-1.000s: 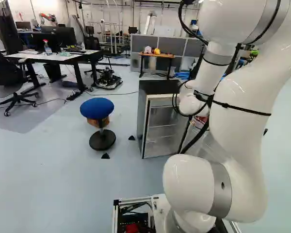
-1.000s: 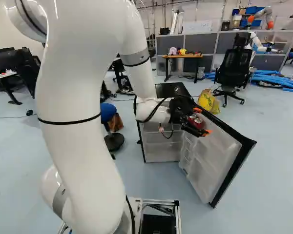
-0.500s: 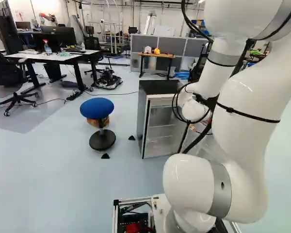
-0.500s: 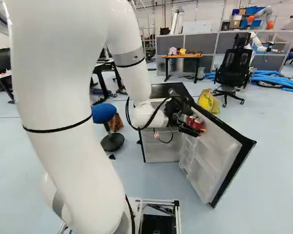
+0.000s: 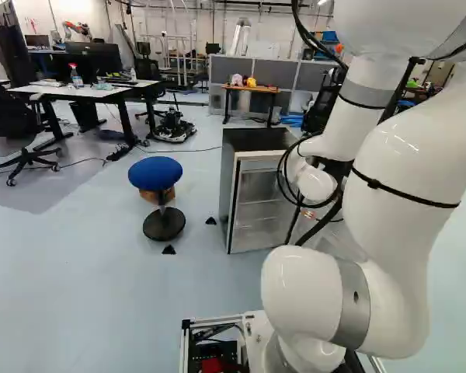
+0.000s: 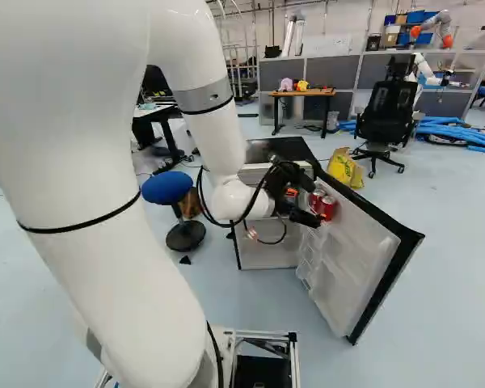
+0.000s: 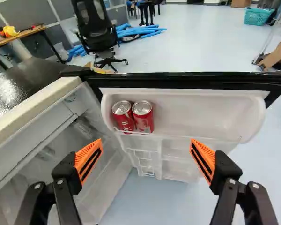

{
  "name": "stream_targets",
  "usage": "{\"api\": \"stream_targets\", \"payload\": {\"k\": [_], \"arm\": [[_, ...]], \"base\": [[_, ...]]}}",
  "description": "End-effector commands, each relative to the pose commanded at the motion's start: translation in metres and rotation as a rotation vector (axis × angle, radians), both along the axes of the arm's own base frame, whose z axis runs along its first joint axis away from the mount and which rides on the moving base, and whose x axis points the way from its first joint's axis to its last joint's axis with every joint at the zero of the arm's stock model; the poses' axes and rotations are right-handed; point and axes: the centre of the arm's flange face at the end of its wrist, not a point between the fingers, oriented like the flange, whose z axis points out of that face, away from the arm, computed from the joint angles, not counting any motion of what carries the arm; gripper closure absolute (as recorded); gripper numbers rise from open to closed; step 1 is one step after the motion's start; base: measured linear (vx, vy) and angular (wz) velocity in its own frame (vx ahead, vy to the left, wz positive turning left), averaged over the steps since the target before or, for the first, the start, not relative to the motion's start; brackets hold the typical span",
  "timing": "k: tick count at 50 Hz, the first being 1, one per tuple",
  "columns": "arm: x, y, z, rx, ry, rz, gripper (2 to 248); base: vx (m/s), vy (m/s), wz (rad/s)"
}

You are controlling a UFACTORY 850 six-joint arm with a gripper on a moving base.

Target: Grab a drink from the fridge

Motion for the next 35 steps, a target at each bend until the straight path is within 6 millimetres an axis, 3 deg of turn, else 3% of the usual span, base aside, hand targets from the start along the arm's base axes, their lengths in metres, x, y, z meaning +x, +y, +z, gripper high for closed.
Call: {"api": "stream_targets", "payload": {"k": [24,35], "arm": [[-0.004,0.014,-0.004,0.008,0.077,0.212,3],[-0.007,0.015,-0.004,0.007,0.079,0.215,3]], "base": [[0.000,0.000,0.000],[0.000,0.000,0.000]]}}
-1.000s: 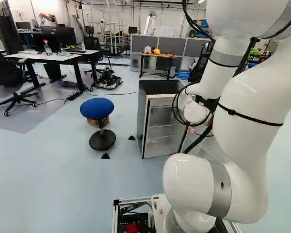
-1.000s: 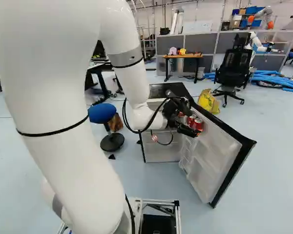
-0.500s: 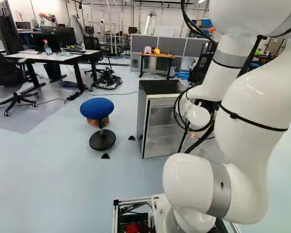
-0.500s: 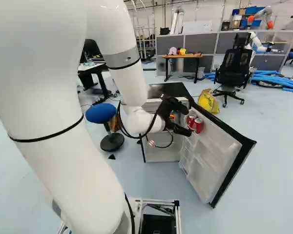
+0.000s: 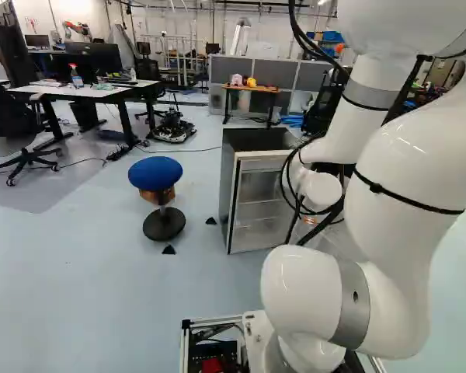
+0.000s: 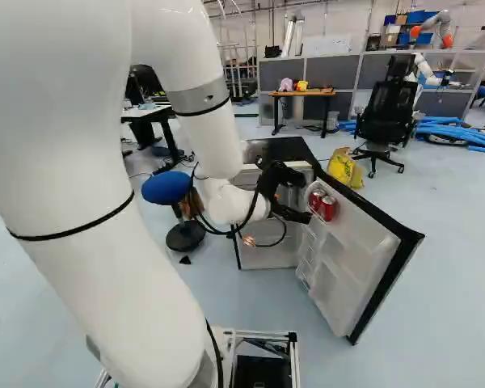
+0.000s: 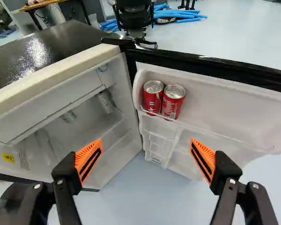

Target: Grab a drink from the fridge

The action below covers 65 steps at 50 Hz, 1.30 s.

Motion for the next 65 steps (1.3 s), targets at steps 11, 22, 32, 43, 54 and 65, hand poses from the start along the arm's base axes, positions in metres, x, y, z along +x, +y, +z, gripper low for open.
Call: {"api": "stream_targets", "payload": {"k": [11,22,32,43,54,65], "arm": [[-0.004,0.000,0.000,0.003,-0.001,-0.016,3],[-0.010,-0.001,0.000,0.011,-0.003,-0.053,3],[-0.015,-0.002,0.000,0.018,-0.006,-0.088,3],[-0.017,-0.005,-0.001,0.029,-0.011,-0.139,3],[-0.019,-0.006,-0.001,0.037,-0.015,-0.179,3],[-0.014,-0.007,-0.001,0.037,-0.016,-0.175,3]], "base": [[0.000,0.000,0.000],[0.000,0.000,0.000],[0.000,0.000,0.000],[0.000,0.000,0.000],[0.000,0.000,0.000],[0.000,0.000,0.000]]}}
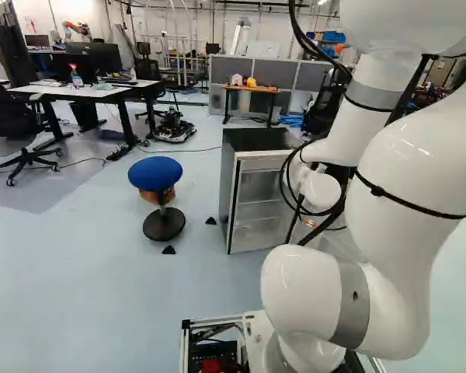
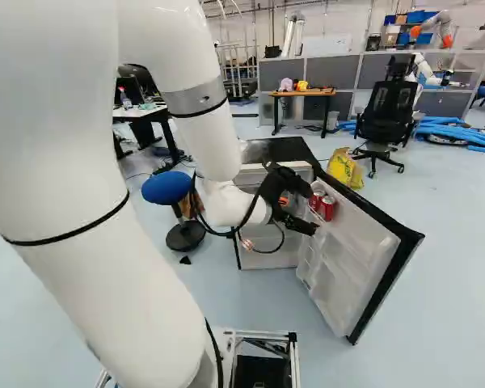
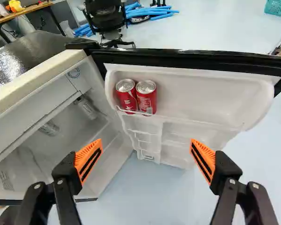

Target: Grab a drink from the fridge

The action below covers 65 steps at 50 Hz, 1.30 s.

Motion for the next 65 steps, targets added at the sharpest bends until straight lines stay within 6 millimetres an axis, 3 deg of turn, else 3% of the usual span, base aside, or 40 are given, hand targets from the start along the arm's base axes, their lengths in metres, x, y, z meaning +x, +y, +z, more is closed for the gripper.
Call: {"api": "stream_targets", "payload": {"k": [65], "arm": [[0.041,-0.042,-0.004,0.015,0.003,-0.050,3]], "base": [[0.000,0.000,0.000]]}}
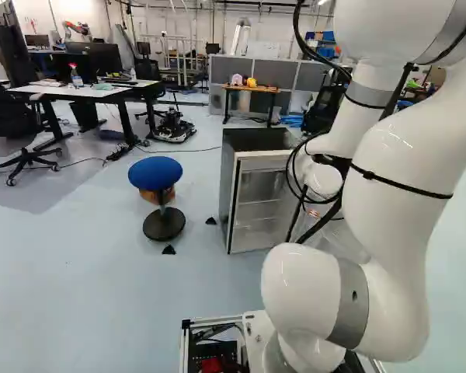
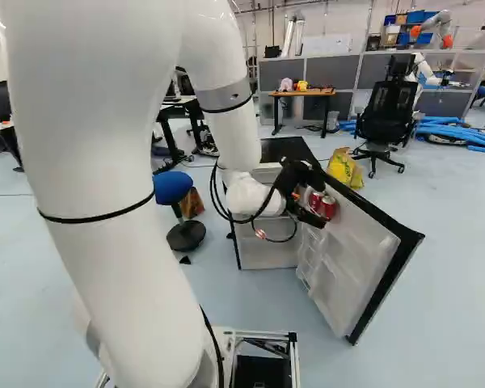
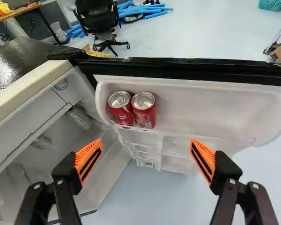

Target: Grab a drink from the fridge

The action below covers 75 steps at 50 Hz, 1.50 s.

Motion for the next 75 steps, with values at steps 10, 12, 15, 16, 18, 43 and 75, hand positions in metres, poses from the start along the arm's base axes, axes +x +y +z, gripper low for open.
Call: {"api": "stream_targets", "payload": {"k": [10,12,15,16,18,43,75], "arm": [[0.0003,-0.0009,-0.0004,0.003,0.002,-0.001,3],[0.0003,-0.0009,-0.0004,0.003,0.002,-0.001,3],[0.0003,-0.0009,-0.0004,0.003,0.002,-0.001,3],[0.0003,-0.0009,-0.0004,0.003,0.002,-0.001,3],[0.0003,-0.0009,-0.0004,0.003,0.002,-0.001,7],[0.0003,-0.0009,-0.0004,0.003,0.002,-0.001,58],[0.0003,-0.0009,-0.0004,0.003,0.002,-0.001,91]], "base": [[0.000,0.000,0.000],[0.000,0.000,0.000],[0.000,0.000,0.000],[0.000,0.000,0.000],[0.000,0.000,0.000],[0.000,0.000,0.000],[0.000,0.000,0.000]]}}
